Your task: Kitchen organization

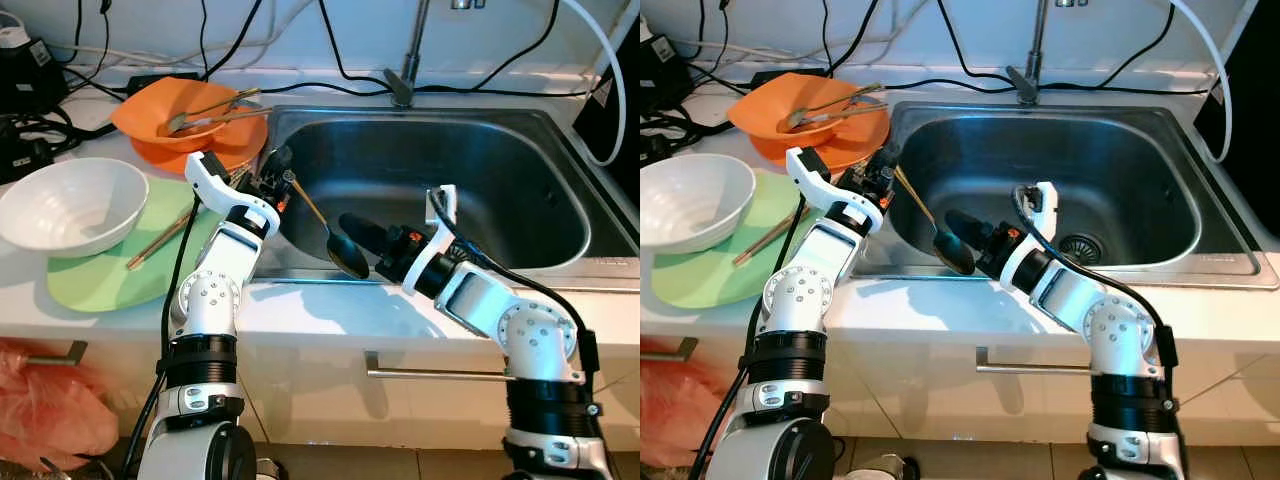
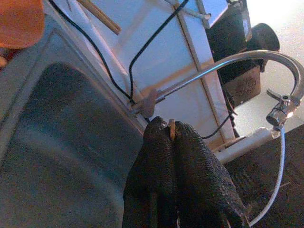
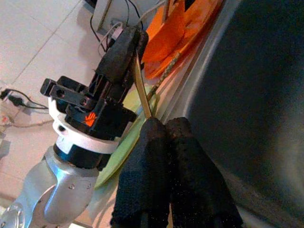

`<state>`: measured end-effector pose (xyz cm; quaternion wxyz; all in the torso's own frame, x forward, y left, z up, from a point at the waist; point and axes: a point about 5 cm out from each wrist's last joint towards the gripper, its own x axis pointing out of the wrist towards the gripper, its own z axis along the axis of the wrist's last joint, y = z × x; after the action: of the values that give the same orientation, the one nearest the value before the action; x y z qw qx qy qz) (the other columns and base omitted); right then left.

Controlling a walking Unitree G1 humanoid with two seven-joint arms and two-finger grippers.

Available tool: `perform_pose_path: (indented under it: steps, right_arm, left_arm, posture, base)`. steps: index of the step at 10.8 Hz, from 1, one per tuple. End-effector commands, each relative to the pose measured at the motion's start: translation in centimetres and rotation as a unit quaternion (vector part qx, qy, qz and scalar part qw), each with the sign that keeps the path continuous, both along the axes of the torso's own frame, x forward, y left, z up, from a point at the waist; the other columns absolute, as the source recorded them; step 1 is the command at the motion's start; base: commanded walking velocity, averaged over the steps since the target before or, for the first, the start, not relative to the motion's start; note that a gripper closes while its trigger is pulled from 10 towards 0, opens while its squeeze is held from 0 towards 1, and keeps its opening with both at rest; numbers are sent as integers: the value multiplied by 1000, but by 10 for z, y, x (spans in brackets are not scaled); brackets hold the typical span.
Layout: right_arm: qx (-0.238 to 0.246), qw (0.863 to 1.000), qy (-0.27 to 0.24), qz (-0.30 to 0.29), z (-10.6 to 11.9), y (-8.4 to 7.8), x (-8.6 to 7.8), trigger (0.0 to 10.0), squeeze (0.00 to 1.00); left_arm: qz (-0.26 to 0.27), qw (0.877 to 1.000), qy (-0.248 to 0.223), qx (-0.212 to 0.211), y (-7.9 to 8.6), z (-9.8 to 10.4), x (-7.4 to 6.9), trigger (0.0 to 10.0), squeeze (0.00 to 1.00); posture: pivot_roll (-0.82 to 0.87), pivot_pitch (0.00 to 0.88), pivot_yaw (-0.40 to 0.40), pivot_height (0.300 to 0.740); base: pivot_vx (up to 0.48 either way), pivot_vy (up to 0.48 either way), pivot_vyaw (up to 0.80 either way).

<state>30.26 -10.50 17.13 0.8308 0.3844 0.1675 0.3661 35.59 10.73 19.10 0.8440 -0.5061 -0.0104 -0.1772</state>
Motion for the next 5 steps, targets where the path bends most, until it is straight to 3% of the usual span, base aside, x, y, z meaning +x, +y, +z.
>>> perform_pose_path:
  steps: [1,2,3,4,5]
  right_arm:
    - [-27,999,26,3,-11,-1,1,0,0]
    - [-58,998,20,-6,-15,-2,2,0,0]
    - [-109,992,4,-63,-21,-8,10,10000,0]
    - [-105,990,-1,-92,-20,-11,12,10000,51]
    - [-93,990,-6,-104,-18,-11,12,10000,337]
  left_arm:
    - [5,1000,-15,-7,-1,11,2,10000,0]
    - [10,1000,-16,-10,0,11,3,10000,0]
    - [28,1000,-8,-8,3,7,5,10000,0]
    - [35,999,-4,-10,5,6,6,10000,0]
    - [37,999,-4,-10,5,8,8,10000,0]
  posture:
    - [151,58,14,740]
    - [138,54,4,740]
    - [125,50,5,740]
    - [119,46,17,740]
    - [121,45,33,740]
  base:
    - [0,0,0]
    - [0,0,0]
    - [0,0,0]
    - [0,0,0]
    - [0,0,0]
